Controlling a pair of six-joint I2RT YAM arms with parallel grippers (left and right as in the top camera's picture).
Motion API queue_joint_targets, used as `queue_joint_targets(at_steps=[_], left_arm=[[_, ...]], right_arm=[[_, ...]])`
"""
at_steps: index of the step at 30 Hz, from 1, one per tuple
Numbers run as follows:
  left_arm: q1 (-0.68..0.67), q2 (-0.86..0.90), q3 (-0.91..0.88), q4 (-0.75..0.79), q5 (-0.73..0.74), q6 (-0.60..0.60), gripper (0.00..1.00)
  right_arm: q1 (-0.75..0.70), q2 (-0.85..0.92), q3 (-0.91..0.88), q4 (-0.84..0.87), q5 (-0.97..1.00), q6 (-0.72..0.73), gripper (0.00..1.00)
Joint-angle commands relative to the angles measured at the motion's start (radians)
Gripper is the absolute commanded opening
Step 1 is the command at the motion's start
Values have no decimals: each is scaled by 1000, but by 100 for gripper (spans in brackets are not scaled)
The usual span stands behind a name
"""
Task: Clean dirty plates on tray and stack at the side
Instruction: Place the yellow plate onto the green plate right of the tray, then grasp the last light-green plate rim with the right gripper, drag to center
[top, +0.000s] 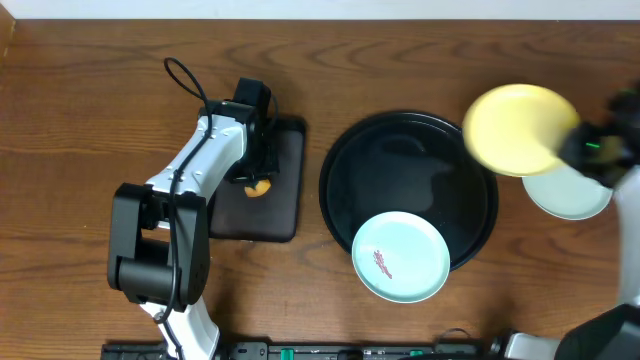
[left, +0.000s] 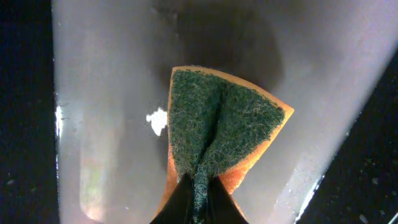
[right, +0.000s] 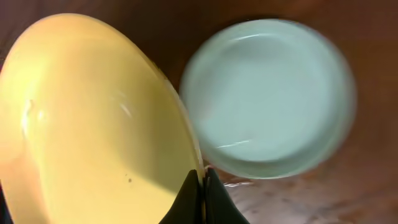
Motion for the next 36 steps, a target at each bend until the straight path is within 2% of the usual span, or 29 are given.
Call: queue_joint_targets(at_steps=[1, 5, 9, 10, 12, 13, 15, 20, 27, 32, 36], left_arm=[[4, -5, 7, -2, -5, -15, 8], [4, -5, 7, -1, -5, -16, 8], [4, -5, 7, -1, -5, -16, 8], [4, -5, 7, 0, -5, -16, 8], [4, -5, 7, 0, -5, -15, 8], [4, -5, 7, 1, -5, -16, 8], [4, -5, 7, 3, -5, -16, 8], [4, -5, 7, 5, -5, -16, 8], [4, -5, 7, 0, -5, -16, 8], [4, -5, 7, 0, -5, -16, 8], [4, -5, 7, 1, -5, -16, 8]], right_arm=[[-191, 45, -26, 4, -106, 31, 1], [-310, 117, -82, 40, -106, 56, 1], [-362, 177, -130, 129, -74, 85, 1], [-371, 188, -133, 153, -116, 85, 7], [-372, 182, -132, 172, -271, 17, 33], [-366, 171, -131, 174, -356, 5, 36], [-344, 150, -131, 167, -432, -8, 35], [-186, 46, -131, 63, -440, -94, 37], [208, 0, -137, -141, -286, -186, 48], [438, 14, -180, -224, -56, -188, 55], [529, 19, -256, -232, -26, -138, 54]])
